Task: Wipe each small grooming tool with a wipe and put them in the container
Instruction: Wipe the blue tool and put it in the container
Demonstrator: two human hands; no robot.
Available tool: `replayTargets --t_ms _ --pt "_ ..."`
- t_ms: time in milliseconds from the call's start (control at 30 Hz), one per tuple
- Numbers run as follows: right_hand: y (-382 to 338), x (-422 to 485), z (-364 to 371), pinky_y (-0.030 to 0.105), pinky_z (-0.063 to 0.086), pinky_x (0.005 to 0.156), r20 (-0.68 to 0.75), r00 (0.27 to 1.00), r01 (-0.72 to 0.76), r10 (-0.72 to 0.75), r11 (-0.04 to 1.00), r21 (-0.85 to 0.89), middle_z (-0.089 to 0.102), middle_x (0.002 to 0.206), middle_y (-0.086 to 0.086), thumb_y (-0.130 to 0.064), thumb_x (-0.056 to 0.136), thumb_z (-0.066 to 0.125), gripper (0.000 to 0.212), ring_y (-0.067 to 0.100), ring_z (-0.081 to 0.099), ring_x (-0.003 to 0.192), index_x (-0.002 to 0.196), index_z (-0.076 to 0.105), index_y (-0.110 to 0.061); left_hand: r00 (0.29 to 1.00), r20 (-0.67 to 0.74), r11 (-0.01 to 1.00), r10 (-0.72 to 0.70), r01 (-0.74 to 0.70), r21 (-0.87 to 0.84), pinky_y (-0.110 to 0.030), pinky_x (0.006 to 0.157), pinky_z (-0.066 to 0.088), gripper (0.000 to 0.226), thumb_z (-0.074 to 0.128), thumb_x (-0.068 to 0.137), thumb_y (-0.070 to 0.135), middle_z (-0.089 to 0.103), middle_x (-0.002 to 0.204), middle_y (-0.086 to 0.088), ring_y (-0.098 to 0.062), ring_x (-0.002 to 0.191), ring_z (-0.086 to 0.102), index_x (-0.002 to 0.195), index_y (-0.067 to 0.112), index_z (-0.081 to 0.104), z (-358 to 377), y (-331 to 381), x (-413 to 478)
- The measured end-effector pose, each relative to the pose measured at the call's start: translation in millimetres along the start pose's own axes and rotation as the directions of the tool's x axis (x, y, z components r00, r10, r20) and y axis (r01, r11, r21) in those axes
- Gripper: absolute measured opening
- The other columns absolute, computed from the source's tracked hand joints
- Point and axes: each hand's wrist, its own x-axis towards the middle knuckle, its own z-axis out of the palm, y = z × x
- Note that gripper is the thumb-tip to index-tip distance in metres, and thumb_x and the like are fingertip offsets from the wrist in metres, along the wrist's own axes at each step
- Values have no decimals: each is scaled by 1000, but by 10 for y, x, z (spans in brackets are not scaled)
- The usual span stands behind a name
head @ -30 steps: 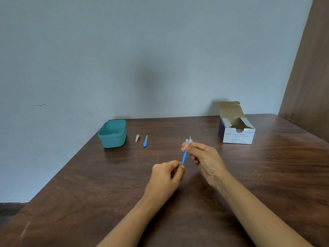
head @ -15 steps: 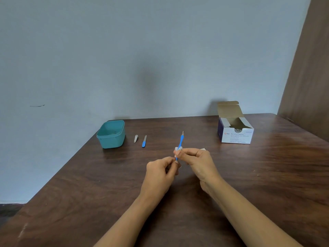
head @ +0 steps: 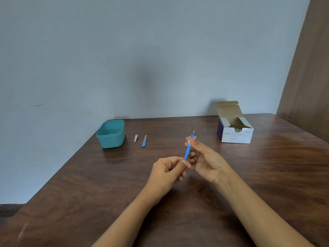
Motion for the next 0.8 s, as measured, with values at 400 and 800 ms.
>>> replayTargets --t_ms 400,800 --pt "-48 33 -37 19 42 53 334 936 7 -109 956 294 55 72 -6 -30 68 82 16 4 42 53 70 69 -20 953 277 822 -120 252 -510 -14 44 30 30 48 95 10 45 55 2 -3 45 37 72 11 68 -21 113 -12" --pt "-55 14 9 16 33 48 -176 952 243 -251 968 -66 58 66 1 -20 83 69 18 3 40 48 68 74 -12 997 -68 999 35 -32 42 -15 56 47 19 58 91 9 66 62 -3 -7 54 58 81 10 74 2 -17 -7"
